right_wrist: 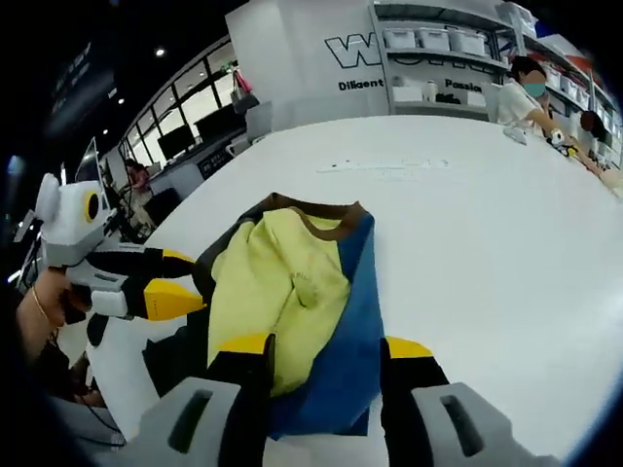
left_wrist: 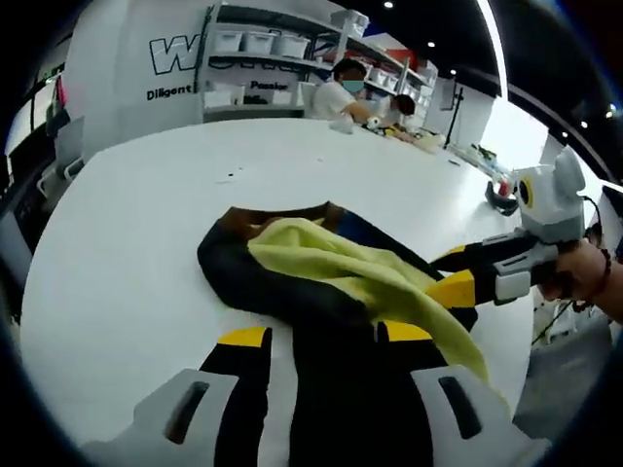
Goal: Fold the garment on the visible template until the final outline fits inside the template.
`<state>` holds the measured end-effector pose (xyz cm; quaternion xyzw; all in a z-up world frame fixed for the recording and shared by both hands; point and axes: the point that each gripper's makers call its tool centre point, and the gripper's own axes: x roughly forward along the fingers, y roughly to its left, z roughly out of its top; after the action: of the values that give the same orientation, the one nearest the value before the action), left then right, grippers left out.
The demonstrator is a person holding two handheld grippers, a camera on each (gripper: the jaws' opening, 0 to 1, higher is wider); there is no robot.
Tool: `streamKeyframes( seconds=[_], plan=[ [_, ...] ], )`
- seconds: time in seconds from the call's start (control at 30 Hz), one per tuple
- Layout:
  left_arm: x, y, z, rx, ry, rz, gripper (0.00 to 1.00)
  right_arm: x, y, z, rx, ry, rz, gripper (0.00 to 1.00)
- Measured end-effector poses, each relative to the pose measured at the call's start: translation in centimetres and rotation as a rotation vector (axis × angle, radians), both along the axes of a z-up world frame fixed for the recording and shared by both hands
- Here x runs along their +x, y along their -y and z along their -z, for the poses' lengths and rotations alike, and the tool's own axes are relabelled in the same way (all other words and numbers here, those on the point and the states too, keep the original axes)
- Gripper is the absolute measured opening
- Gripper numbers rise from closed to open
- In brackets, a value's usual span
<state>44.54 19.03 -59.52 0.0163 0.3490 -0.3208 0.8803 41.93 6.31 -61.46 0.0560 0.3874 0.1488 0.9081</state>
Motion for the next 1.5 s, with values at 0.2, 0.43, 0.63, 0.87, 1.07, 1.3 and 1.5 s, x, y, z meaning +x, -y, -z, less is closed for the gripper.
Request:
streamKeyframes(
  seconds=[0.2,0.43,0.63,0.87,1.07,1.3,1.5],
  plan=[
    [-0.8,0.4,1.7,0.011,-0.059,-0.007,0.33,-1.5,0.1,0.9,-0.032,-0.019,0.056,0.31],
    [-0.8,-0.6,2.6,0.022,-0.091,-0.079,0.04,-1.5,0.3,0.7,-0.121,0.025,0.034,0.0],
    [-1.1,-2.3,2.5,0.014,-0.112,-0.111,0.04,-1.5,1.3,0.8,-0.136,0.011,0.025,0.0],
    [-0.8,-5.3,2.6,0.078,-0.1,-0.172,0.03,-1.5,2.9,0.6,-0.17,0.007,0.032,0.0],
    [-0.8,-8.0,2.5,0.066,-0.147,-0.263,0.03,-1.2,4.7,0.5,-0.216,0.004,0.037,0.0],
    [0.6,-11.3,1.7,0.16,-0.097,-0.276,0.03,0.6,7.4,-0.1,-0.336,0.014,-0.014,0.0],
    [1.8,-13.3,1.3,0.228,-0.08,-0.26,0.03,1.7,8.9,-0.1,-0.383,0.002,-0.063,0.0]
  ],
)
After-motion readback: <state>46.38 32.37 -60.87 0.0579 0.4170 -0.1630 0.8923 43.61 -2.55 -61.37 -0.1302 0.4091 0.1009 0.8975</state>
